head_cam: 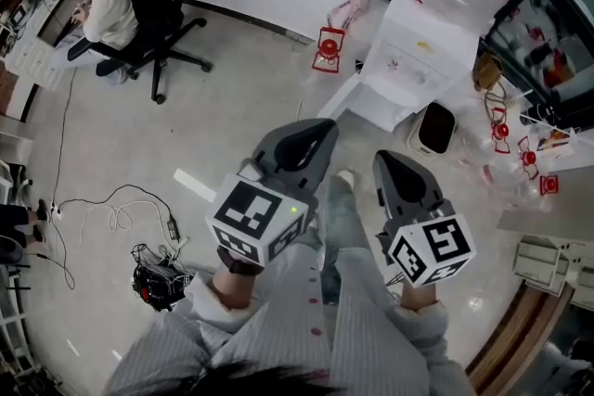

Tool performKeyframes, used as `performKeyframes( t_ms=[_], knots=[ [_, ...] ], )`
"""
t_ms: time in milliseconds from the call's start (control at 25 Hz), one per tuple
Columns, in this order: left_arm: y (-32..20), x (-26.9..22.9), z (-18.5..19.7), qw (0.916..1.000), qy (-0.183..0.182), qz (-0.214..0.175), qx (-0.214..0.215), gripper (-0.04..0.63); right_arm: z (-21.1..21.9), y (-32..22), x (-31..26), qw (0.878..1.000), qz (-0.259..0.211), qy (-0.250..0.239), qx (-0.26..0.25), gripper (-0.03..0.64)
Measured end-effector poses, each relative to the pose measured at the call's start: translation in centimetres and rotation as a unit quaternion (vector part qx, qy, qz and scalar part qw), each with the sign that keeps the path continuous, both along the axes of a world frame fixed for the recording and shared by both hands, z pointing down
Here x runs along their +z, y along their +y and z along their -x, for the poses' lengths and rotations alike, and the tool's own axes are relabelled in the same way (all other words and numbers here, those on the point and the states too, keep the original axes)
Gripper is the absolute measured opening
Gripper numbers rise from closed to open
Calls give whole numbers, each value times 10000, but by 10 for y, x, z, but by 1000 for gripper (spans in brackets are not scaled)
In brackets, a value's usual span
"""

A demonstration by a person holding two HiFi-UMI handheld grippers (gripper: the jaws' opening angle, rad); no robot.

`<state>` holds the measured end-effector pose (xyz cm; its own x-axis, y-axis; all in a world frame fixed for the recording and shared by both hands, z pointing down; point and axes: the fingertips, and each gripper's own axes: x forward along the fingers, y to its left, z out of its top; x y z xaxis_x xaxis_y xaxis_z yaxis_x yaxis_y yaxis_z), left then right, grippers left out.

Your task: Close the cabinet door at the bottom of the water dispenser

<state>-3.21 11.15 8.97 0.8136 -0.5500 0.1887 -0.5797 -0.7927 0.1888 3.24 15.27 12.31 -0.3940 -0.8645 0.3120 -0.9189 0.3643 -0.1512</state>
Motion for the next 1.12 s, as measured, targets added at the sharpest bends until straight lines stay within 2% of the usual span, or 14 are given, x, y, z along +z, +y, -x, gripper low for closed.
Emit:
performKeyframes(
  t_ms=[360, 640, 840, 1120],
  knots=[
    [-103, 15, -40, 9998, -98, 85, -116, 11, -40, -103, 14, 9998, 143, -87, -61, 14],
    [-181, 17, -61, 9985, -119, 219, -481, 11, -64, -184, 13, 9988, 288, -63, -403, 14],
    [-217, 36, -63, 9961, -227, 380, -762, 11, -67, -223, 26, 9964, 477, -106, -693, 14],
    [-245, 88, -54, 9910, -368, 816, -998, 11, -55, -259, 68, 9902, 940, -71, -1031, 14]
  ],
)
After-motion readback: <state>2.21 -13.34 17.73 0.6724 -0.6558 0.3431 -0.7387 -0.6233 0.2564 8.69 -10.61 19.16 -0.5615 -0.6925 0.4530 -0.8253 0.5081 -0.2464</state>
